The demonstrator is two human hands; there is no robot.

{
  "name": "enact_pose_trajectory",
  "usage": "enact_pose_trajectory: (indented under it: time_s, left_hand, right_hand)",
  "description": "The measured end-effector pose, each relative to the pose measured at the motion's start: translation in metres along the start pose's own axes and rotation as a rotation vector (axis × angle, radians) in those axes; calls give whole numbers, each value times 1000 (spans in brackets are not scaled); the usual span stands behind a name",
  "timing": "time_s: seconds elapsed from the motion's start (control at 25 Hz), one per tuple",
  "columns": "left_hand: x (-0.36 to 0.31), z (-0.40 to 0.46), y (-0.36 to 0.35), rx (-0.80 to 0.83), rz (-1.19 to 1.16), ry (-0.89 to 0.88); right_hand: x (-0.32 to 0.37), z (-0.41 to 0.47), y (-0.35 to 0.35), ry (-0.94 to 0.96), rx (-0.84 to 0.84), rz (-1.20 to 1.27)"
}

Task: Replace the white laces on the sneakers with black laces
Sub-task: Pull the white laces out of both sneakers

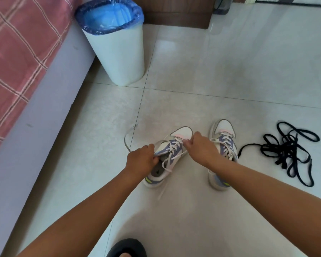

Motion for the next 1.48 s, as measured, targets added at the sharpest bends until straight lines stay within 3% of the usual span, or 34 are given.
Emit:
enact_pose_trajectory:
  time_s: [0.04,0.12,0.24,0.32,0.4,0.52,0.6,0.64,0.72,0.8,0.88,0.96,1.12,1.2,1.32,1.4,1.48]
  left_hand:
    - [2,0,-1,3,-34,1]
    - [3,-1,-3,5,-76,-11]
    - [4,0,-5,4,-138,-16]
    - [4,0,-6,8,-167,1]
    - [4,2,-5,5,-161,8]
    - [5,-1,-4,13,-153,22]
    - [7,-3,-5,27,-181,39]
    - [8,-4,-5,32,-199,46]
    - [6,-3,-5,38,-186,40]
    - [2,-3,-2,43,-155,34]
    - [0,-4,-1,60,-143,35]
    - [-1,-3,-2,70,-117,35]
    - [-2,-1,-2,81,-83,44]
    - [-4,-2,-3,83,-82,39]
    - [-2,-4,-3,74,-126,62]
    - [1,-8,-4,70,-170,90]
    - [3,-13,-5,82,-210,112]
  right_hand:
    - [-9,-2,-24,-104,176,281]
    - [-7,-17,-58,-223,368,678]
    - [3,-21,-76,-266,327,916]
    - [10,-17,-73,-225,301,921]
    - [11,-8,-49,-112,260,548]
    - [7,-1,15,91,-76,-553]
    - [6,-7,42,178,-279,-853]
    - [-4,-7,45,140,-263,-842]
    - [-39,-4,40,-66,-125,-443]
    - [-64,-10,-4,-259,179,238]
    - [-50,-24,-52,-340,436,734]
    - [-29,-22,-77,-342,532,923]
    - [1,-4,-82,-257,607,910]
    - [-5,10,-52,-117,494,594]
    - [-27,30,34,4,27,-115]
    - [-42,33,83,-46,-187,-169]
    - [-43,33,97,-42,-233,-137]
Point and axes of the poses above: each hand's wrist, its own z-axis towards the middle knuckle, its own y-axis out of the back of the hand, x = y × z, the point moved 9 cm from there along z, towards the middle knuckle, and after that the axes turned 9 degrees about x, right-handed, at the moved point
